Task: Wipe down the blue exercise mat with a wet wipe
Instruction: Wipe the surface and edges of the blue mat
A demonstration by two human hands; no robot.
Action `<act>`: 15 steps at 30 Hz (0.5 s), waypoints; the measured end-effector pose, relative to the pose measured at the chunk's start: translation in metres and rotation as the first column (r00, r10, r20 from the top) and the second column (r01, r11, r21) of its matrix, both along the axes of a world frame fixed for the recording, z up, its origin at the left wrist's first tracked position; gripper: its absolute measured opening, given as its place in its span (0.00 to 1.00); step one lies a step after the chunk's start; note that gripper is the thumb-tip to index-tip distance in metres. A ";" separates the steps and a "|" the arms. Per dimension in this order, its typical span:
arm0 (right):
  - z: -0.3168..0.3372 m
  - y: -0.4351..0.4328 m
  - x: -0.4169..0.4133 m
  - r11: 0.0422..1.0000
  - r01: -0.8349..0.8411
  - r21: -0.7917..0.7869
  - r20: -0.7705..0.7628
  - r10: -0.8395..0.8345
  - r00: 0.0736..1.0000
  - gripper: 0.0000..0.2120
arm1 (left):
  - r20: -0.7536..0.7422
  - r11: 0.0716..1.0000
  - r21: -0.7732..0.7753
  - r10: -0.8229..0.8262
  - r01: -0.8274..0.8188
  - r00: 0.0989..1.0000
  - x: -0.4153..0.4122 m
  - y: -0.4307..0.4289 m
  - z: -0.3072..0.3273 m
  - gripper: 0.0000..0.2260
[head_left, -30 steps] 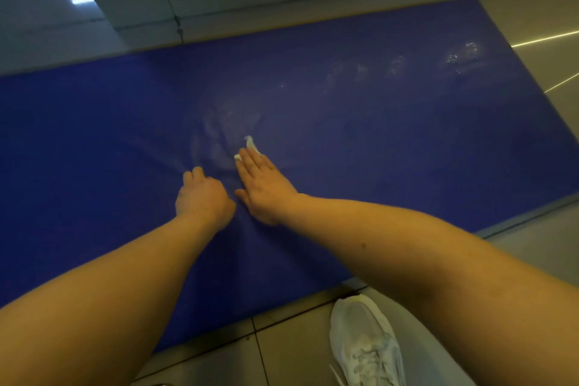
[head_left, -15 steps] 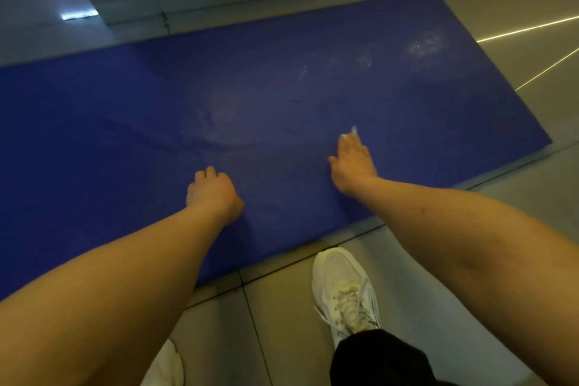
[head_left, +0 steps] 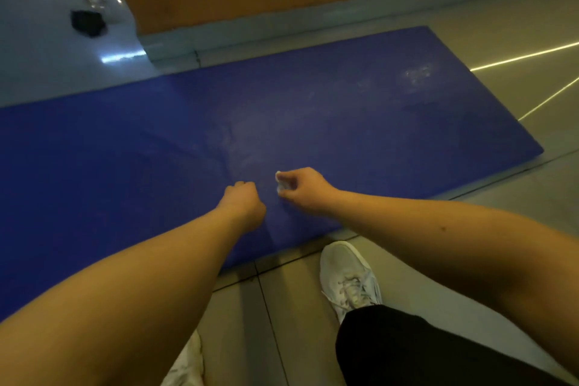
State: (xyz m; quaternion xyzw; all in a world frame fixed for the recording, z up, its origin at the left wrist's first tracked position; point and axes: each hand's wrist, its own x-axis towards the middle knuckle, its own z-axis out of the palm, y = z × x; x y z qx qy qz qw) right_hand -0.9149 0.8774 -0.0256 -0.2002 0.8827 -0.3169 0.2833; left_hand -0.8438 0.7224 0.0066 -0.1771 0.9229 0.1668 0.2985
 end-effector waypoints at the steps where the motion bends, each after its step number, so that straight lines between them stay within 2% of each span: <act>1: 0.016 -0.004 -0.002 0.994 0.066 -0.085 0.001 -0.066 0.998 0.24 | -0.039 0.999 0.038 0.032 -0.030 0.999 -0.003 -0.001 0.008 0.23; 3: 0.051 -0.007 -0.005 0.965 0.168 -0.202 0.026 -0.166 0.986 0.19 | -0.096 0.989 0.123 0.095 -0.083 0.991 -0.008 -0.001 0.026 0.26; 6: 0.108 -0.010 -0.014 0.934 0.234 -0.271 0.071 -0.223 0.972 0.15 | -0.193 0.973 0.223 0.111 -0.066 0.975 -0.020 -0.002 0.063 0.27; 8: 0.144 -0.014 -0.022 0.936 0.223 -0.272 0.064 -0.213 0.975 0.16 | -0.255 0.953 0.301 0.109 -0.028 0.961 -0.028 -0.006 0.094 0.24; 11: 0.183 -0.022 -0.037 0.930 0.238 -0.279 0.041 -0.236 0.971 0.10 | -0.297 0.917 0.399 0.123 0.006 0.947 -0.045 -0.012 0.143 0.18; 15: 0.198 -0.036 -0.057 0.899 0.327 -0.293 0.119 -0.305 0.945 0.04 | -0.280 0.808 0.587 0.269 -0.057 0.921 -0.075 -0.025 0.174 0.12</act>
